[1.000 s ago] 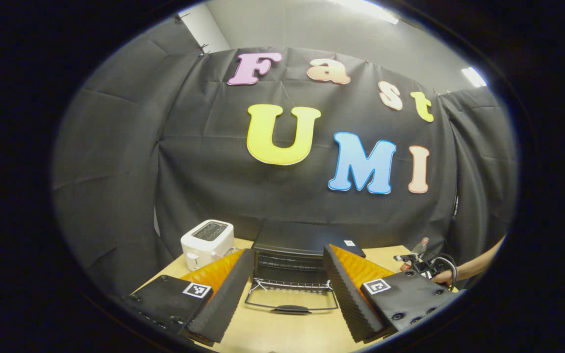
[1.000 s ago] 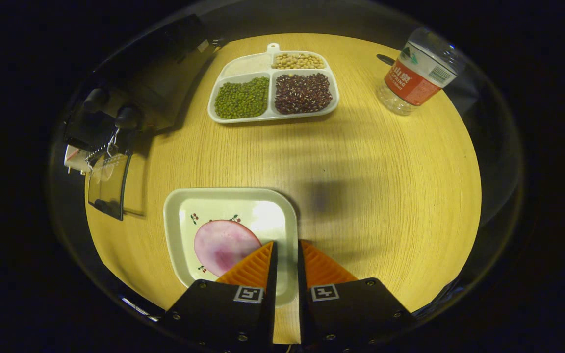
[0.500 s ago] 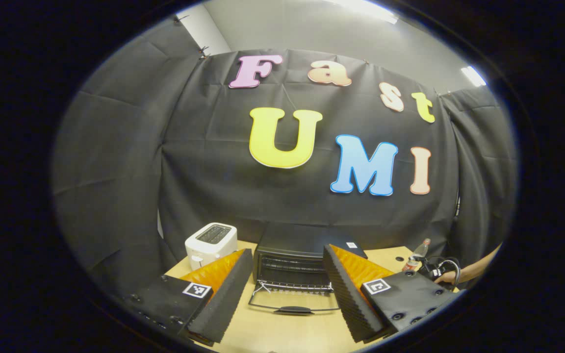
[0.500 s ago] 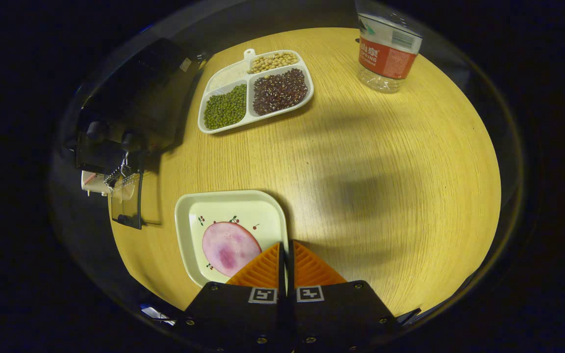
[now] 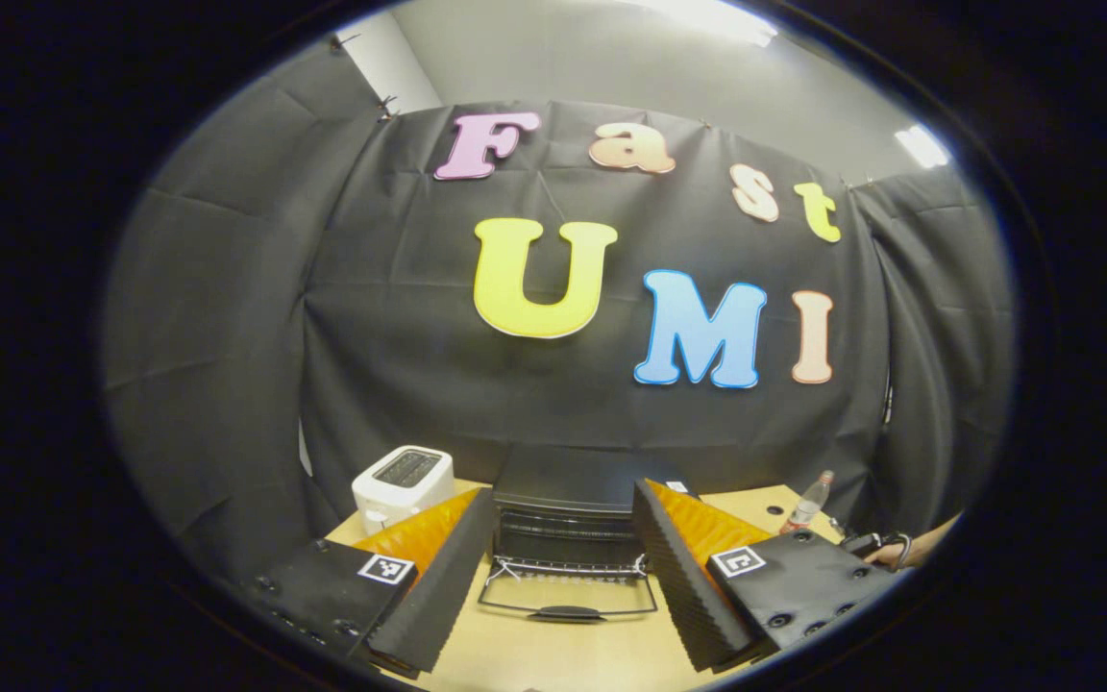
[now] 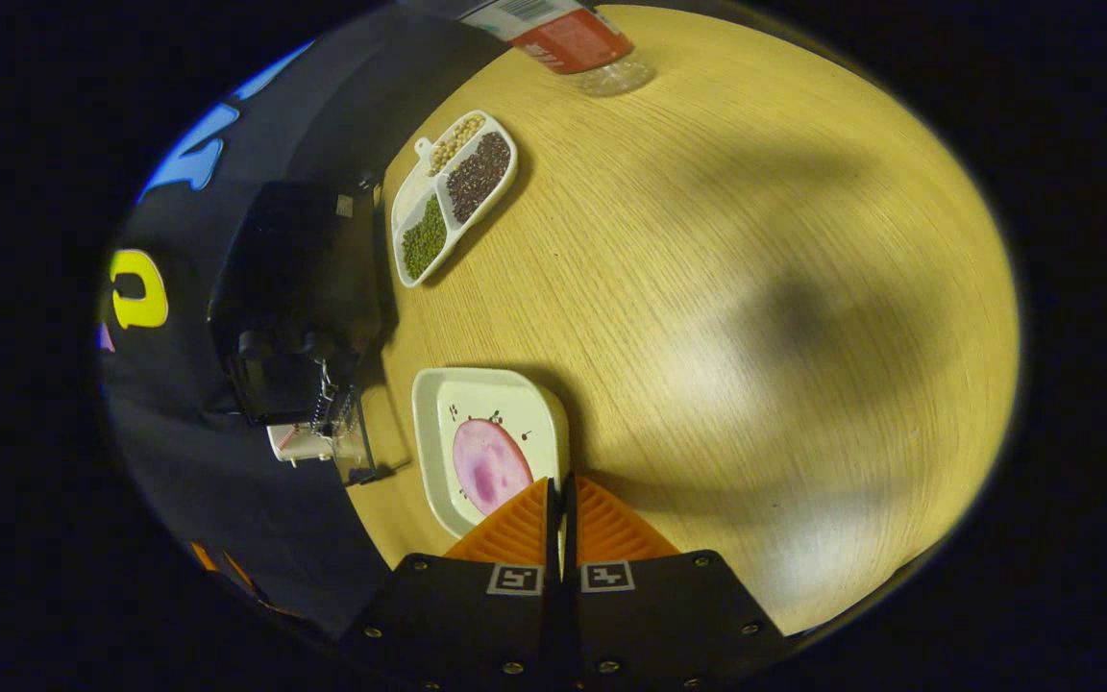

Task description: Open the electric oven with the left hand, put the food in, and close the electric oven.

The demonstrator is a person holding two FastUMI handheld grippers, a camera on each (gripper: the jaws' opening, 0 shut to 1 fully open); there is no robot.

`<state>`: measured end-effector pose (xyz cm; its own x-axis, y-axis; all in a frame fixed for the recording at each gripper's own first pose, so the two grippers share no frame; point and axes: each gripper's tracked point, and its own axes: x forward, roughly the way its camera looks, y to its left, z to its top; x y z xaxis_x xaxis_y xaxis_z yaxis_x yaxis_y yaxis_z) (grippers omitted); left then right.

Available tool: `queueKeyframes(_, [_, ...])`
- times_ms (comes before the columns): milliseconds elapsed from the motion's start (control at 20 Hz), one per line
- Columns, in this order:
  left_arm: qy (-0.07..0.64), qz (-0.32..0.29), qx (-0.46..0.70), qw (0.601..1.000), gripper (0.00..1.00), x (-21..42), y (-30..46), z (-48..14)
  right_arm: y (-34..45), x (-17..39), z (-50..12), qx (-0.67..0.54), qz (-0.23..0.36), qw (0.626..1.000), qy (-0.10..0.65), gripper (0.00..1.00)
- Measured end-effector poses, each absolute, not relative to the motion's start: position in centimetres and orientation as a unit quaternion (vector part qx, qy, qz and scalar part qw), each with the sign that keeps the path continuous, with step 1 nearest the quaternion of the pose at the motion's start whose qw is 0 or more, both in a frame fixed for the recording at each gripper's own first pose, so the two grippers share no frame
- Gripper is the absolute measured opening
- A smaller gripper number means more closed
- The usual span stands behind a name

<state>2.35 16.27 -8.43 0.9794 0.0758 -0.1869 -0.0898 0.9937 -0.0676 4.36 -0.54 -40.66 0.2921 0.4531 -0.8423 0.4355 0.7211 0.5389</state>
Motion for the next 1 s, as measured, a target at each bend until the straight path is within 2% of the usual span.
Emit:
queueKeyframes(450, [0.079, -0.003, -0.037, 0.996, 1.00, 3.2, 14.7, -7.3, 1.3, 2.1, -37.6, 0.419, 0.016, 0.728, 0.542, 0.00])
queueKeyframes(500, [0.079, -0.009, -0.038, 0.996, 0.96, 3.4, 14.6, -7.2, 1.8, 2.0, -37.0, 0.429, 0.022, 0.729, 0.533, 0.00])
queueKeyframes(600, [0.075, -0.021, -0.036, 0.996, 1.00, 3.7, 14.6, -7.1, 2.8, 1.6, -35.9, 0.450, 0.026, 0.729, 0.515, 0.00])
queueKeyframes(750, [0.063, -0.036, -0.032, 0.997, 1.00, 3.8, 14.9, -6.1, 4.4, 0.9, -34.8, 0.469, 0.027, 0.730, 0.496, 0.00])
queueKeyframes(1000, [0.046, -0.050, -0.023, 0.997, 0.92, 3.7, 16.0, -4.8, 7.1, -0.1, -33.1, 0.490, 0.008, 0.736, 0.467, 0.00])
